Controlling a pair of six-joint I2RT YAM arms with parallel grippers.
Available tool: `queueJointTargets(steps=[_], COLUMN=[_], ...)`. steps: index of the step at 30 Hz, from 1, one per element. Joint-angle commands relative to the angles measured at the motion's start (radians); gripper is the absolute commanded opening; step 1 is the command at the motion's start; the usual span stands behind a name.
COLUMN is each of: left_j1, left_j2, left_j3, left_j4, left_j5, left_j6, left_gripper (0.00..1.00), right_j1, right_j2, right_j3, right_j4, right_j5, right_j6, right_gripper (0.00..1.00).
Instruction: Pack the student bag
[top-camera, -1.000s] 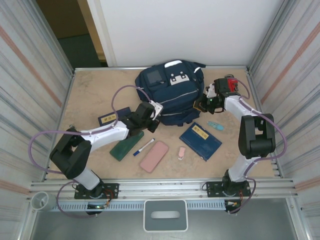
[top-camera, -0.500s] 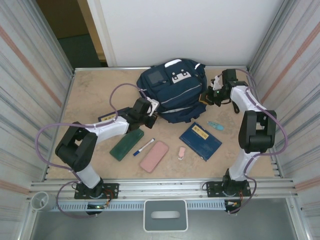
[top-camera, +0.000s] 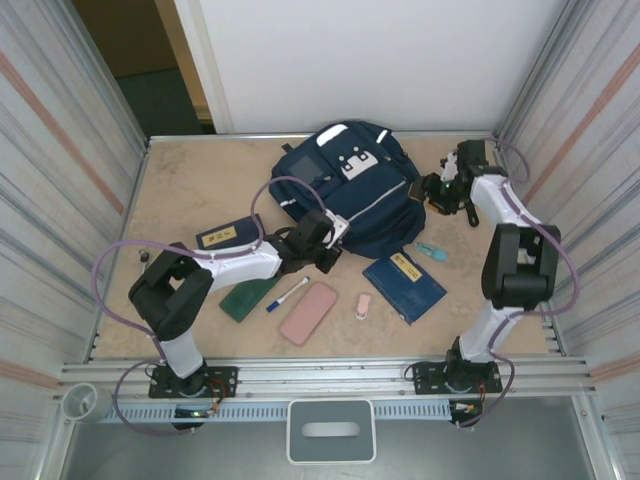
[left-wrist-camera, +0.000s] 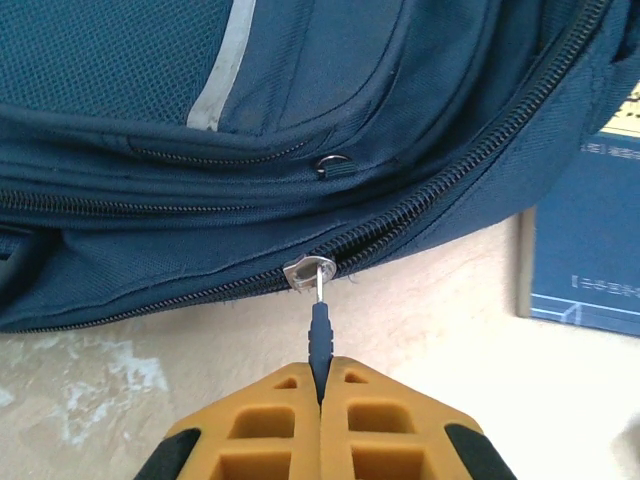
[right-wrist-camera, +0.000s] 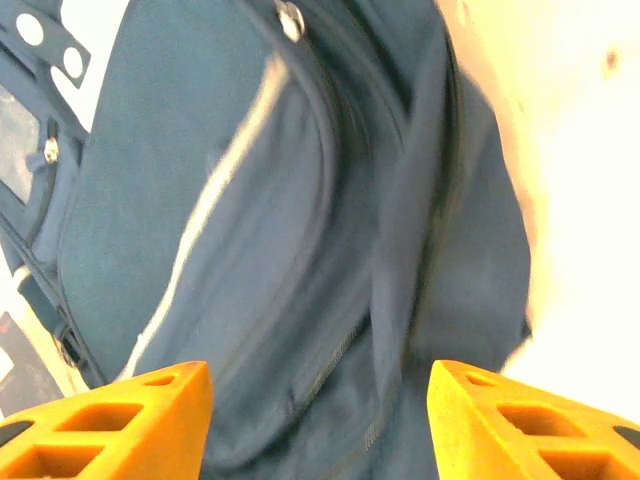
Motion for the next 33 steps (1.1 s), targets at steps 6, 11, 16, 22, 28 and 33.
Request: queueJointTargets(steps=[6, 11, 16, 22, 28, 33], left_j1=[-0.001, -0.001, 0.003, 0.064, 0.16, 0.219], left_j2=[-0.007, -0.01, -0.032, -0.093, -0.119, -0.084], left_j3=[0.037, 0.031, 0.013, -0.045, -0.103, -0.088], left_j4=[0.011, 0.017, 0.013, 0.007, 0.029, 0.038], left_j5=[0.01, -0.003, -0.039, -0.069, -0.048, -0.059], left_j6=[0.001, 0.002, 0.007, 0.008, 0.021, 0.036], left_gripper=[0.0, 0.0, 0.0, 0.0, 0.0, 0.0], right_j1=[0.028, 0.072, 0.078, 0.042, 0.014, -0.007], right_j2=[-0.242, -0.145, -0.089, -0.13, -0.108, -0.107], right_j3=[-0.387, -0.411, -0.364, -0.308, -0.21, -0.166], right_j4=[0.227, 0.346, 0.351, 0.247, 0.132, 0.085], right_j5=[-0.057, -0.118, -0.132, -0.172, -0.244, -0.236], right_j6=[0.177, 0.243, 0.239, 0.14, 0.052, 0.022], right_gripper=[0.75, 0.74, 0.29, 0.01, 0.0, 0.0])
